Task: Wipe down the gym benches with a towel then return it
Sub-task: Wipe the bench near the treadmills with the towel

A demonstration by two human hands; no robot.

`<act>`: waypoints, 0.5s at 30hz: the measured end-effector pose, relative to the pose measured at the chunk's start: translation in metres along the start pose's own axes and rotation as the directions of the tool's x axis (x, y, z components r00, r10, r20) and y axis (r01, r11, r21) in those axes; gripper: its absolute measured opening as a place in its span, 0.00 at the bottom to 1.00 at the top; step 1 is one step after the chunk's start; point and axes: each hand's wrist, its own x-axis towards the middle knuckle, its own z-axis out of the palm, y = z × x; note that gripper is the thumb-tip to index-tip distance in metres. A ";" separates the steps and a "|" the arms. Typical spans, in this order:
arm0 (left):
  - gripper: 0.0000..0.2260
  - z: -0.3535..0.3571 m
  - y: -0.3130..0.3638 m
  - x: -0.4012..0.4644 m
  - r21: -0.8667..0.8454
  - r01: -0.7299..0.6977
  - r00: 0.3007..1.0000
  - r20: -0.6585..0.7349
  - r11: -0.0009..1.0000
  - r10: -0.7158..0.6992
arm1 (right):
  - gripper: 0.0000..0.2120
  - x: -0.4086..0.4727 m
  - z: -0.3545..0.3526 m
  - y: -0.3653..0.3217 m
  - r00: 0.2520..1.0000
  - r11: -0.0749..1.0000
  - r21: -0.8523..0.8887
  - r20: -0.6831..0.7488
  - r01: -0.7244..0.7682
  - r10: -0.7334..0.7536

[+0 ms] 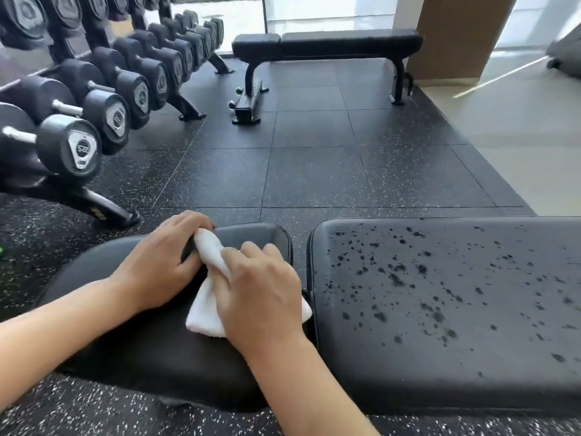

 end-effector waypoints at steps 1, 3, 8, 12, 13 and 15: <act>0.10 0.004 0.001 0.007 -0.024 0.018 1.000 -0.009 1.000 -0.019 | 0.07 0.013 0.004 0.004 1.000 0.999 -0.017 0.013 -0.028 0.028; 0.10 0.008 0.000 0.017 -0.052 0.088 0.996 -0.009 0.995 -0.089 | 0.08 0.036 0.011 0.006 0.994 0.996 -0.041 0.065 -0.080 0.083; 0.10 0.007 0.002 0.014 -0.069 0.107 0.994 0.003 0.992 -0.107 | 0.06 0.032 0.009 -0.006 0.990 0.988 -0.095 0.063 -0.118 0.124; 0.10 0.006 0.004 0.018 -0.013 -0.030 0.999 0.025 0.999 0.031 | 0.06 -0.012 -0.011 -0.008 0.996 0.995 -0.052 0.024 -0.089 0.091; 0.12 0.007 0.003 0.019 0.001 -0.047 0.998 0.033 0.999 0.046 | 0.07 -0.026 -0.017 -0.009 0.996 0.996 -0.032 0.035 -0.079 0.080; 0.13 0.010 0.001 0.019 0.023 -0.064 0.998 0.029 0.998 0.063 | 0.09 -0.049 -0.032 -0.011 0.993 0.998 0.013 0.099 -0.066 0.064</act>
